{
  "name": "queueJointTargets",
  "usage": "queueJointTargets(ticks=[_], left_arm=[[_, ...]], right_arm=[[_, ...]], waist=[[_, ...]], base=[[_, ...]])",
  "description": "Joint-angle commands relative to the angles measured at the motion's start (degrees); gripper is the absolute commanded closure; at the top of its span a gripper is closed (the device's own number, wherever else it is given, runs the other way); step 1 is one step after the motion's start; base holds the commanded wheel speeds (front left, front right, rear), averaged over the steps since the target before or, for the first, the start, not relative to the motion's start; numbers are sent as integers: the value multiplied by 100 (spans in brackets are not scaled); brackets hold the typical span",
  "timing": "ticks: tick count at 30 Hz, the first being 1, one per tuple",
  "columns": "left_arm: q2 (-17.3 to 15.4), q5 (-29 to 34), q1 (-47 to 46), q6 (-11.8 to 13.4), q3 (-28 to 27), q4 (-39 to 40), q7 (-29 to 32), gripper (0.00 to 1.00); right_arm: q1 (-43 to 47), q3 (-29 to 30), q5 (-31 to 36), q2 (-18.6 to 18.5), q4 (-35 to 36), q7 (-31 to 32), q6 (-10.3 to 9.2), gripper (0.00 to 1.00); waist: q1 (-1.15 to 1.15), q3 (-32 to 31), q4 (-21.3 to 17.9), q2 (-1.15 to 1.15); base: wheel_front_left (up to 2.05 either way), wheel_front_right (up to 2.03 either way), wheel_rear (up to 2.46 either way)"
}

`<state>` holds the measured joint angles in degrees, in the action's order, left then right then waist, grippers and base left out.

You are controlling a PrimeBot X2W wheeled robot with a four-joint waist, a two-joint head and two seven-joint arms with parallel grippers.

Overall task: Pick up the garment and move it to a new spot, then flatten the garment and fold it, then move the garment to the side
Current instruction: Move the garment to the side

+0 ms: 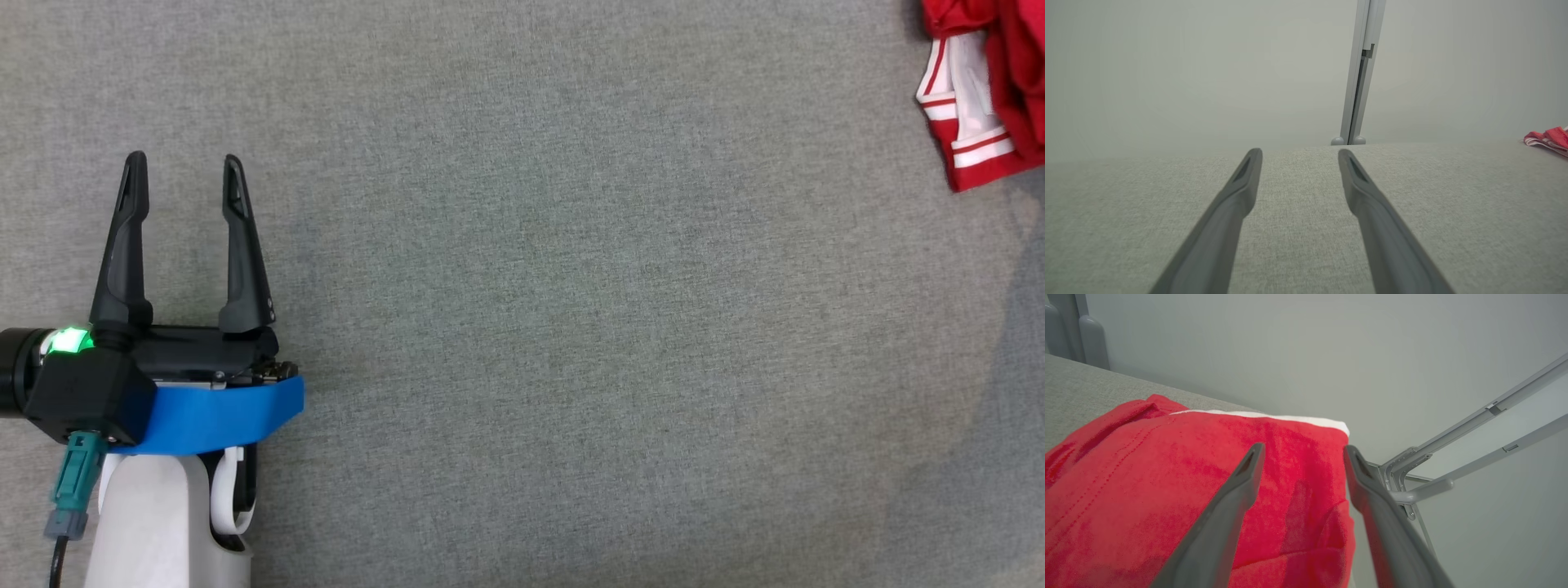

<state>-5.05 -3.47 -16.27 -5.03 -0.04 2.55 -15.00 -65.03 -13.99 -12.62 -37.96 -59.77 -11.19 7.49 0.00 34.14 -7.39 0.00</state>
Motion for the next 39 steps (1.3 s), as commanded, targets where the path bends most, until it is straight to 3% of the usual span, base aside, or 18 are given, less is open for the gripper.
queueJointTargets(ticks=[1,12,27,39], left_arm=[[4,-20,-7,40,-22,2,-24,0],[58,-116,305,90,-65,-168,-24,0],[126,-302,1232,167,-273,-475,-24,0],[158,-351,1687,182,-294,-727,-24,0]], right_arm=[[-158,49,97,11,-76,-74,1,0],[27,188,443,372,-78,-371,2,0],[1904,120,279,1680,1902,-404,2,0],[3408,182,89,2537,2815,-405,2,0]], waist=[[0,-47,-2,0],[0,-761,83,0],[0,-2131,423,0],[0,-2807,494,0]], base=[[0,0,0],[0,0,0],[0,0,0],[0,0,0]])
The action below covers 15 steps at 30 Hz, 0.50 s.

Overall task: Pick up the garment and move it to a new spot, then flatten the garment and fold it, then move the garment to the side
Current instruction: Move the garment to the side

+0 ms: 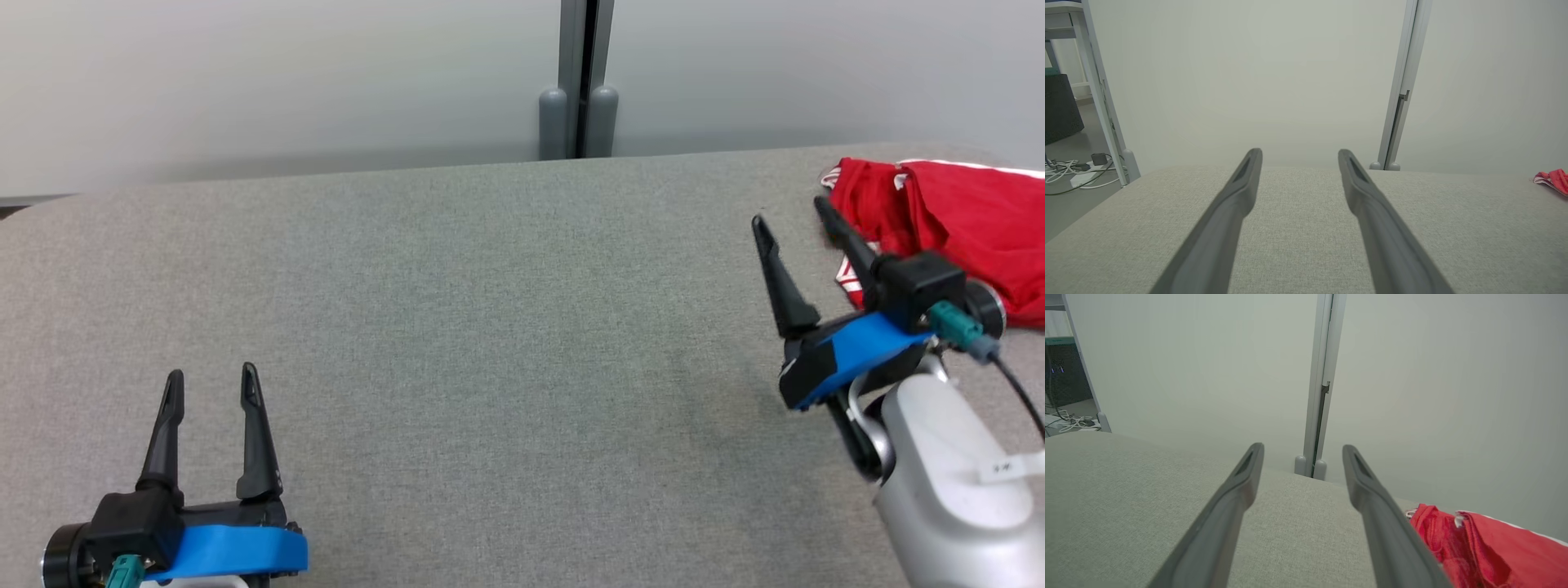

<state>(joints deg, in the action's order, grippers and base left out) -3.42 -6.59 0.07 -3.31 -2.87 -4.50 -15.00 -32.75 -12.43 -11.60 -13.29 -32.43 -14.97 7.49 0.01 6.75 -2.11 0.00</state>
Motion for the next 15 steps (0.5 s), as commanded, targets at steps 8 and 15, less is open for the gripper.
queueJointTargets(ticks=[8,15], left_arm=[[9,-61,179,-13,-26,-159,-24,0],[24,-91,264,-10,-9,-208,-24,0]], right_arm=[[1053,279,13,367,546,-28,2,0],[1684,635,85,615,933,-27,2,0]], waist=[[-1,-304,-58,0],[-1,-460,-71,0]], base=[[0,0,0],[0,0,0]])
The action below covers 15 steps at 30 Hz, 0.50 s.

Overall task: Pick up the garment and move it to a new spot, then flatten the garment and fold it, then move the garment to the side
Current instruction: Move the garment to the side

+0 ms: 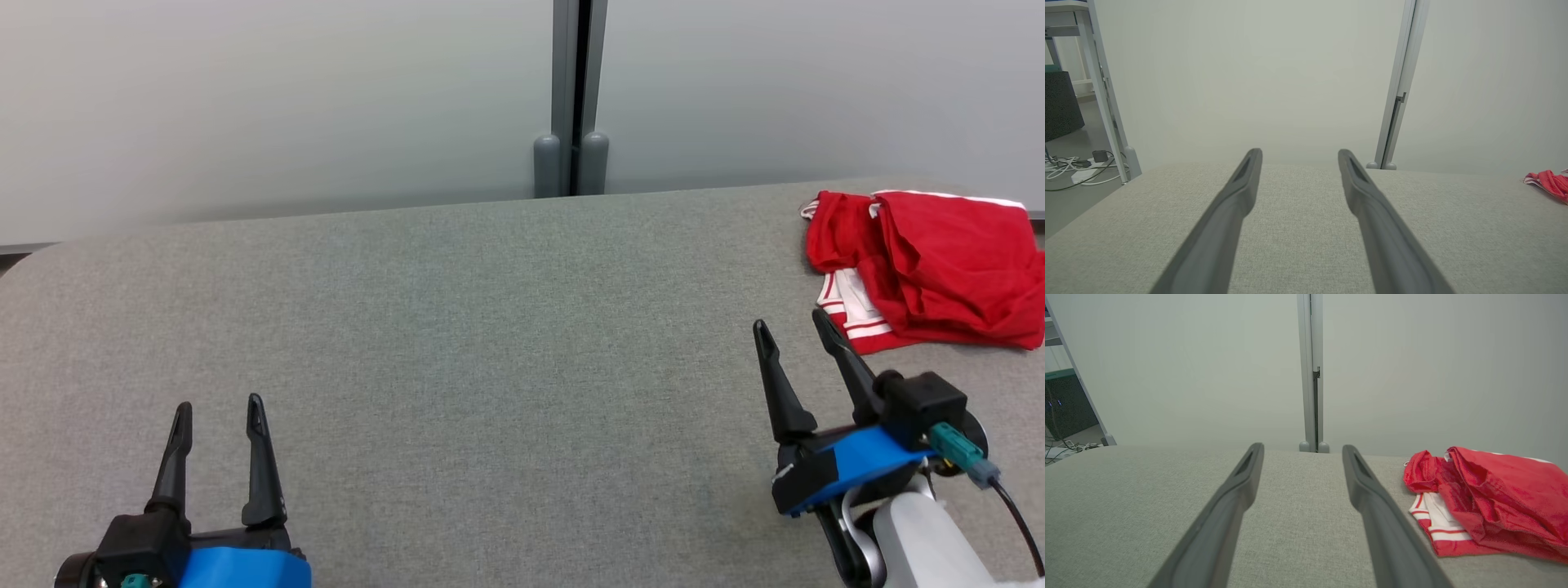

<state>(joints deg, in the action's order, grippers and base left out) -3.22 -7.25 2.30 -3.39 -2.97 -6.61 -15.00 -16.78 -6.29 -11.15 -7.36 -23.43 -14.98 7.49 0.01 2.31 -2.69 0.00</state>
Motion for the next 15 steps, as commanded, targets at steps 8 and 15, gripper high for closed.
queueJointTargets(ticks=[8,15], left_arm=[[16,-12,133,9,47,-54,-24,0],[20,-41,163,33,65,-125,-24,0]], right_arm=[[648,336,135,204,510,127,2,0],[1053,635,265,350,970,320,3,0]], waist=[[-1,-181,-40,0],[-1,-264,-6,0]], base=[[0,0,0],[0,0,0]])
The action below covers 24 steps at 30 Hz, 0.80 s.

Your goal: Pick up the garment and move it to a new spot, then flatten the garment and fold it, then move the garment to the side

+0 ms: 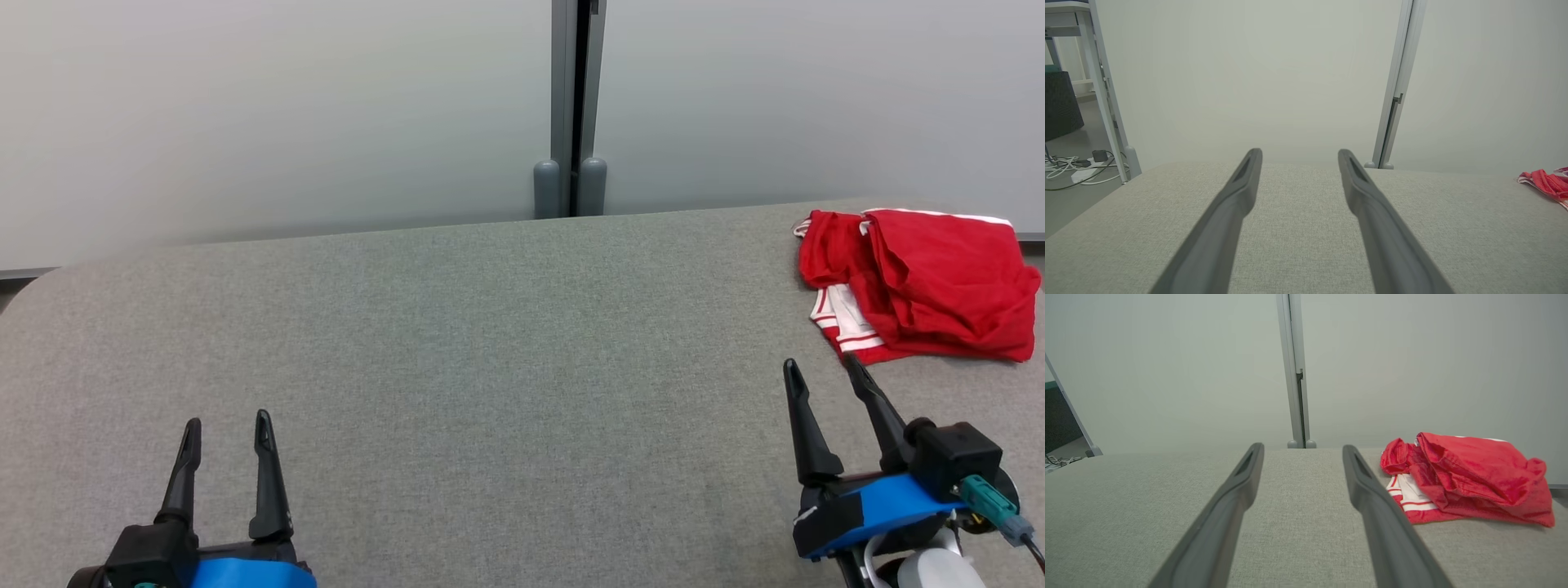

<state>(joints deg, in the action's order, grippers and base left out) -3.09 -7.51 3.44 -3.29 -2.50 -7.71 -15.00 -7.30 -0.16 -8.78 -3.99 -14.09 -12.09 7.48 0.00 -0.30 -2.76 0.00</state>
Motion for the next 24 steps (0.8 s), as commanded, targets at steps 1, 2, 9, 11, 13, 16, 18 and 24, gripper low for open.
queueJointTargets(ticks=[1,2,9,11,13,16,18,24], left_arm=[[8,-19,51,23,17,-20,-24,0],[8,-25,53,25,19,-29,-24,0],[11,-55,77,53,11,-89,-24,0],[11,-61,67,54,16,-110,-24,0],[12,-66,61,55,21,-135,-24,0],[12,-64,45,64,22,-160,-24,0],[13,-73,38,55,21,-190,-24,0],[24,-72,72,44,-14,-440,39,100]], right_arm=[[141,49,46,34,93,50,4,0],[184,71,62,54,145,91,4,0],[361,210,103,102,305,200,4,0],[387,237,115,106,336,223,4,0],[422,247,121,111,346,224,4,0],[435,255,109,112,351,245,4,0],[430,252,66,113,347,252,4,0],[425,236,42,111,105,250,0,100]], waist=[[0,-9,5,0],[0,-13,7,0],[0,-36,21,0],[0,-37,31,0],[0,-37,34,0],[0,-32,39,0],[0,-31,41,0],[0,-30,42,0]], base=[[0,0,0],[0,0,0],[0,0,0],[0,0,0],[0,0,0],[0,0,0],[0,0,0],[0,0,0]])
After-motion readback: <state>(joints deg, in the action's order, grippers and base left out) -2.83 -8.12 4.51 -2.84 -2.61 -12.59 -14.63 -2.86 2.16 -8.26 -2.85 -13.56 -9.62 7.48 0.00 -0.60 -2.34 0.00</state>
